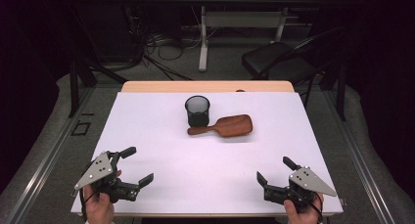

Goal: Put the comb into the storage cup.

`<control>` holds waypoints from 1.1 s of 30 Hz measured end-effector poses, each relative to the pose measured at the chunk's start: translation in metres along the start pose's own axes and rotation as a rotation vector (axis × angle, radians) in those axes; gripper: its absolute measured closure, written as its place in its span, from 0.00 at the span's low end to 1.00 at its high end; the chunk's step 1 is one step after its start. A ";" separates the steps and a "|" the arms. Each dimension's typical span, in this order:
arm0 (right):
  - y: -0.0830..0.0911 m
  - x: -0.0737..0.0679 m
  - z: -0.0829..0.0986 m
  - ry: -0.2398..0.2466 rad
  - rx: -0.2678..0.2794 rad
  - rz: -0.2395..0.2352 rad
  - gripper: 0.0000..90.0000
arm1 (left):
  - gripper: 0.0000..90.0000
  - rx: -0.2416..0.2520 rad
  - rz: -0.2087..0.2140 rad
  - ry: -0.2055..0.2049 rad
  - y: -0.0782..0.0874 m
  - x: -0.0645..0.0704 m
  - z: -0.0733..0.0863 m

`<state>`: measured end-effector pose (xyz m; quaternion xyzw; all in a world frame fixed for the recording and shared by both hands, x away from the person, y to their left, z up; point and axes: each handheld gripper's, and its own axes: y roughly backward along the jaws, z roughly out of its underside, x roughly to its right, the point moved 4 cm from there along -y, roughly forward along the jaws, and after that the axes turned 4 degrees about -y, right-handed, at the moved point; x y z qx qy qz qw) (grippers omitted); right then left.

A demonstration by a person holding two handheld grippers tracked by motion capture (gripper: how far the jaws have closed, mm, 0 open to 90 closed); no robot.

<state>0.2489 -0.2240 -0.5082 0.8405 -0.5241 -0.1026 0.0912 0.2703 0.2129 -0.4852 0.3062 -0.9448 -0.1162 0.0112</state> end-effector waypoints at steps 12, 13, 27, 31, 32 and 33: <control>-0.014 -0.003 0.002 -0.034 -0.085 0.001 0.01 | 0.00 -0.011 0.014 -0.003 -0.001 0.004 0.002; -0.014 -0.003 0.002 -0.034 -0.085 0.001 0.01 | 0.00 -0.011 0.014 -0.003 -0.001 0.004 0.002; -0.046 -0.018 -0.009 -0.007 -0.164 -0.013 0.18 | 0.00 -0.057 -0.004 0.009 -0.003 0.006 0.008; -0.062 -0.019 -0.014 -0.004 -0.194 -0.024 0.25 | 0.00 -0.061 -0.011 0.011 -0.002 0.005 0.009; -0.066 -0.020 -0.015 -0.005 -0.201 -0.031 0.27 | 0.00 -0.061 -0.011 0.011 -0.002 0.005 0.009; -0.070 -0.021 -0.016 -0.003 -0.211 -0.036 0.28 | 0.00 -0.064 -0.015 0.011 -0.002 0.004 0.009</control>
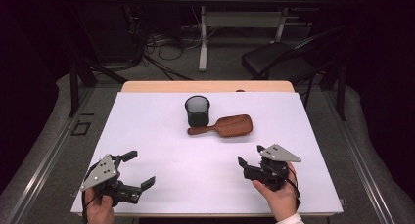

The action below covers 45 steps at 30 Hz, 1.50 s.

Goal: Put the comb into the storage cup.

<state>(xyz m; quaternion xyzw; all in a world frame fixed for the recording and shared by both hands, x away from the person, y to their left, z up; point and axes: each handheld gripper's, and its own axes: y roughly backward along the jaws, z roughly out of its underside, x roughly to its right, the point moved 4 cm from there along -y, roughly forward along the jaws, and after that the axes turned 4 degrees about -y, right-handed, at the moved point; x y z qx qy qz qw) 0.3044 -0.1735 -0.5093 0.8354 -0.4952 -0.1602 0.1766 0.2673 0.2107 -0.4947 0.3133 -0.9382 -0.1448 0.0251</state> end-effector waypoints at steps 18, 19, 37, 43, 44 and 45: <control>-0.046 -0.011 -0.028 0.010 -0.083 -0.016 0.39 | 0.00 -0.006 -0.074 0.073 0.005 -0.014 0.003; -0.048 -0.011 -0.030 0.010 -0.086 -0.018 0.41 | 0.00 -0.010 -0.076 0.075 0.005 -0.015 0.003; -0.100 -0.015 -0.052 0.004 -0.185 -0.009 0.48 | 0.00 -0.011 -0.073 0.088 0.005 -0.018 0.006; -0.115 -0.013 -0.058 0.011 -0.184 -0.002 0.68 | 0.00 -0.011 -0.070 0.075 0.004 -0.017 0.007; -0.115 -0.013 -0.058 0.011 -0.184 -0.002 0.68 | 0.00 -0.011 -0.070 0.075 0.004 -0.017 0.007; -0.120 -0.012 -0.058 0.007 -0.198 -0.003 0.73 | 0.00 -0.018 -0.073 0.076 0.004 -0.017 0.008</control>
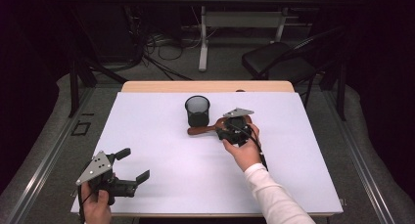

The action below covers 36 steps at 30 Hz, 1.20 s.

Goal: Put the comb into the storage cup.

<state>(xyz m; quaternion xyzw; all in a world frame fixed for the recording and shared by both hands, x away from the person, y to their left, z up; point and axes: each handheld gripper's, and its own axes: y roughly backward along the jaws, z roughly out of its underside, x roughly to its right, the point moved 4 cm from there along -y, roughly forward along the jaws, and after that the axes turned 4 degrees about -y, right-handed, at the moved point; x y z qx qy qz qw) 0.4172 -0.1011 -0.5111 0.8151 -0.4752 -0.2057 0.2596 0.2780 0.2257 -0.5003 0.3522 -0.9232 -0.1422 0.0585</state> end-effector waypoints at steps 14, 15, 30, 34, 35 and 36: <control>-0.032 0.004 -0.005 -0.004 -0.039 0.026 1.00 | 0.00 0.000 0.013 -0.004 -0.002 0.001 0.001; -0.035 0.005 -0.006 -0.005 -0.039 0.026 1.00 | 0.00 0.001 0.014 -0.003 -0.003 0.001 0.001; -0.075 0.025 -0.008 -0.065 -0.064 0.018 1.00 | 0.00 -0.018 0.027 -0.001 -0.008 0.000 0.004; -0.079 0.024 -0.009 -0.066 -0.061 0.016 1.00 | 0.00 -0.024 0.020 0.004 -0.009 -0.001 0.005; -0.082 0.023 -0.010 -0.055 -0.067 0.019 1.00 | 0.00 -0.023 0.022 0.005 -0.010 -0.001 0.005; -0.084 0.022 -0.011 -0.052 -0.067 0.021 1.00 | 0.00 -0.019 0.028 0.008 -0.010 -0.002 0.005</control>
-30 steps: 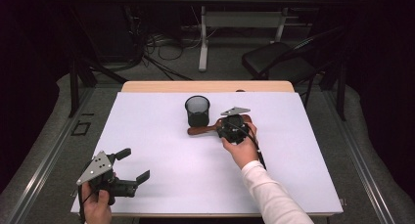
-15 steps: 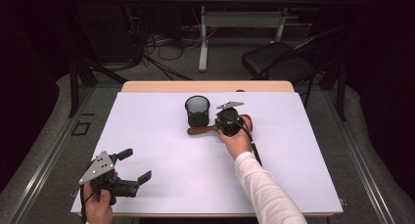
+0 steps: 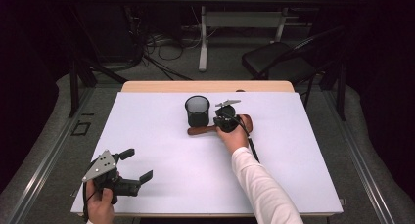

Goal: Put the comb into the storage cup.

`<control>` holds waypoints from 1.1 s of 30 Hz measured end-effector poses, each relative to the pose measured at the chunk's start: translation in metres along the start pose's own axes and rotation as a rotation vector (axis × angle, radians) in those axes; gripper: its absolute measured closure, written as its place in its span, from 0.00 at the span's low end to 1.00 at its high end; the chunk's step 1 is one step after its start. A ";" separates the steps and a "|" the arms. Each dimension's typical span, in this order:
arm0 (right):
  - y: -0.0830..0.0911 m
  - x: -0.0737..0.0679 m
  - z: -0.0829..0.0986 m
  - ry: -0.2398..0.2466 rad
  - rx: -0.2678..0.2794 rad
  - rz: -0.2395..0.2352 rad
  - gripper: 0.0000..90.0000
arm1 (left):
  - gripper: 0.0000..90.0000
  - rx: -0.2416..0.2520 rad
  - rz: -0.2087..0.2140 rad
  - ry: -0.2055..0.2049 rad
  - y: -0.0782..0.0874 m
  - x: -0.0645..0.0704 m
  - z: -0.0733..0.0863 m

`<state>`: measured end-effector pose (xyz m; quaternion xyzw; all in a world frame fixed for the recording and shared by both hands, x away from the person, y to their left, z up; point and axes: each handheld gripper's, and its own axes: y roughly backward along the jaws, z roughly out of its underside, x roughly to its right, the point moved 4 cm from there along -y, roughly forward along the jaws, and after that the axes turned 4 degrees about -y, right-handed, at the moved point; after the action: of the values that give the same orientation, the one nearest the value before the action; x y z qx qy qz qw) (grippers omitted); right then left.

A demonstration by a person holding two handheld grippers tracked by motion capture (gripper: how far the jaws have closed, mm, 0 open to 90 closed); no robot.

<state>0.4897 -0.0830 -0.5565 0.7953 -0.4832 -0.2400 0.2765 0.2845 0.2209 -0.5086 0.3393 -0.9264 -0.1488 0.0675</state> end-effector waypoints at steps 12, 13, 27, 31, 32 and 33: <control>-0.010 -0.010 0.001 0.020 -0.032 0.012 1.00 | 0.00 -0.001 0.004 0.002 0.001 0.000 0.000; -0.010 -0.011 0.001 0.020 -0.034 0.013 1.00 | 0.00 0.000 0.004 0.002 0.001 0.000 0.000; -0.009 -0.020 0.004 0.033 -0.065 0.035 1.00 | 0.00 -0.004 0.007 0.002 0.001 0.000 0.000; -0.007 -0.020 0.005 0.042 -0.075 0.034 1.00 | 0.00 -0.003 0.004 0.004 0.000 0.000 0.001; -0.007 -0.020 0.005 0.044 -0.067 0.033 1.00 | 0.00 -0.002 0.005 0.004 0.000 0.000 0.001; -0.005 -0.021 0.005 0.044 -0.078 0.039 1.00 | 0.00 -0.003 0.005 0.004 0.000 0.000 0.001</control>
<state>0.4806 -0.0628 -0.5616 0.7793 -0.4829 -0.2356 0.3225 0.2843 0.2206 -0.5093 0.3372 -0.9269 -0.1494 0.0700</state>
